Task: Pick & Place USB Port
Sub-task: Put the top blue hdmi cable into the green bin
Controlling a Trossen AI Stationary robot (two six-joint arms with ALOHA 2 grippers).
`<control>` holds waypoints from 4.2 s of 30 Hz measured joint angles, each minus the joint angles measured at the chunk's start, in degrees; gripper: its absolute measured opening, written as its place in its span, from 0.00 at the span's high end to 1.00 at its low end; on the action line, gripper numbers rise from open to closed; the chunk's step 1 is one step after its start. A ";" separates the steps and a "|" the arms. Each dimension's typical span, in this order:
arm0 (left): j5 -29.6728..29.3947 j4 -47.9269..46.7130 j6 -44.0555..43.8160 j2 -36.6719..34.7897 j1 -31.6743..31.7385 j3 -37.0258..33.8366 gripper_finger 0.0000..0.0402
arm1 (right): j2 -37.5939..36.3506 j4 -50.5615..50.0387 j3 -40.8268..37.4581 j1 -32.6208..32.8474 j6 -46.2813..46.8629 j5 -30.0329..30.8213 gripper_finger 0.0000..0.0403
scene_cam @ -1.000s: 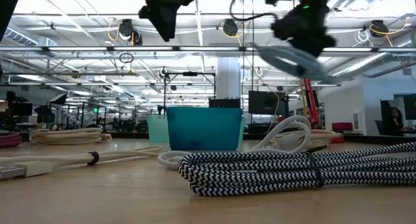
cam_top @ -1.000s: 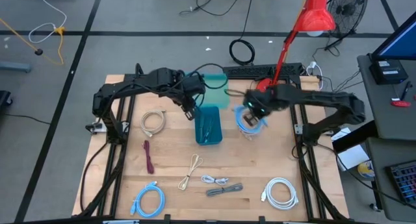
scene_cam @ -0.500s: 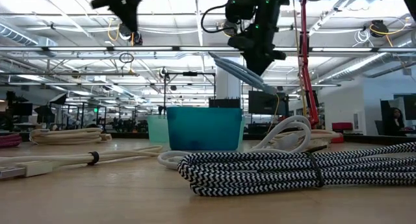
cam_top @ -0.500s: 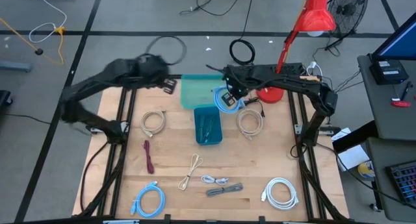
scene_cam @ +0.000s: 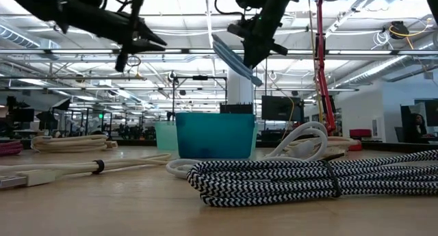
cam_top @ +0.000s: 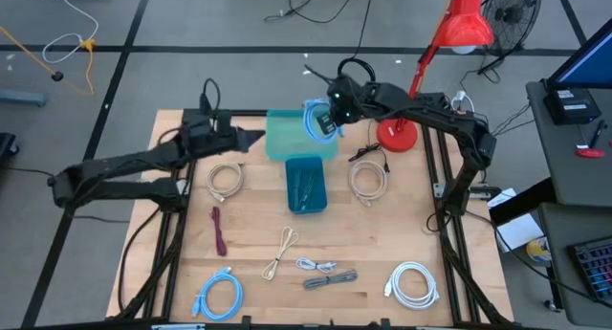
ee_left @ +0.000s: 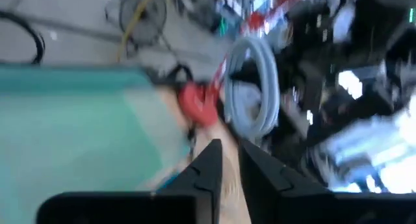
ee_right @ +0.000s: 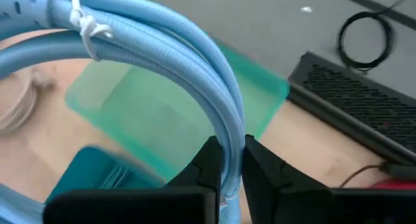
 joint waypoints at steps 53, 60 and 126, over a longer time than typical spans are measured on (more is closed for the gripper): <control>-0.60 -12.13 7.48 27.74 -1.28 31.38 0.40 | -0.11 8.92 -0.02 1.05 1.61 -1.37 0.93; 3.63 -13.36 4.44 29.74 -0.82 31.36 0.82 | -0.07 10.06 -0.04 1.26 1.15 -1.37 0.93; 77.65 -34.62 17.16 38.41 9.80 39.77 0.93 | -20.29 34.82 -26.53 8.69 12.84 -25.82 0.59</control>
